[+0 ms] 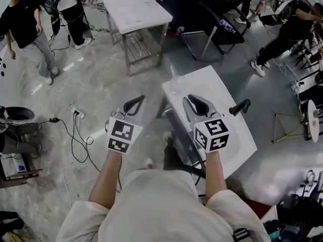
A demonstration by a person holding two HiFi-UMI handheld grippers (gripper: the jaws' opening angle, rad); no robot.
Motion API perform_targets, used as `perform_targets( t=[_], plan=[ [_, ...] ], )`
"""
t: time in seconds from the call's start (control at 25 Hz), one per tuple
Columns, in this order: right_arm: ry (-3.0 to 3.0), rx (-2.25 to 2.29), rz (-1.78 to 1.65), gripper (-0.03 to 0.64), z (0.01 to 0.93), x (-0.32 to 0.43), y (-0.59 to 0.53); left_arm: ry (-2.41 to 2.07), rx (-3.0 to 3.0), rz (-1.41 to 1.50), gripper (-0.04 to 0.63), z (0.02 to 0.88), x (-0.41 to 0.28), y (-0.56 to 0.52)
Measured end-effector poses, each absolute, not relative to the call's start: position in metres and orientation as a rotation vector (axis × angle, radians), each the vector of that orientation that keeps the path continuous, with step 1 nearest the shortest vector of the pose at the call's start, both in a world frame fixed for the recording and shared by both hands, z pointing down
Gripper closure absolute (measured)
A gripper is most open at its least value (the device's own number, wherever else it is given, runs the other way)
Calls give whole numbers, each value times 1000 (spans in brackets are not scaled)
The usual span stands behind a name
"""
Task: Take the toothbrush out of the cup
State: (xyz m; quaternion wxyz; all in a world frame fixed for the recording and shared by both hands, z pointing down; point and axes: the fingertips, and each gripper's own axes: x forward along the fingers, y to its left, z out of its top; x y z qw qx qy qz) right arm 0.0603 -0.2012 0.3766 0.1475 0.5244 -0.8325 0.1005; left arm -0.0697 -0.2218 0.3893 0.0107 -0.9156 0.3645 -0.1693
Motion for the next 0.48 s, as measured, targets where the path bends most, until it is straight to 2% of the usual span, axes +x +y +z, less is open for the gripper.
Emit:
perform_targets(
  t=[0.48],
  plan=[
    [-2400, 1358, 352, 502, 417, 70, -298, 1261, -2845, -611, 592, 411, -58, -294]
  ],
)
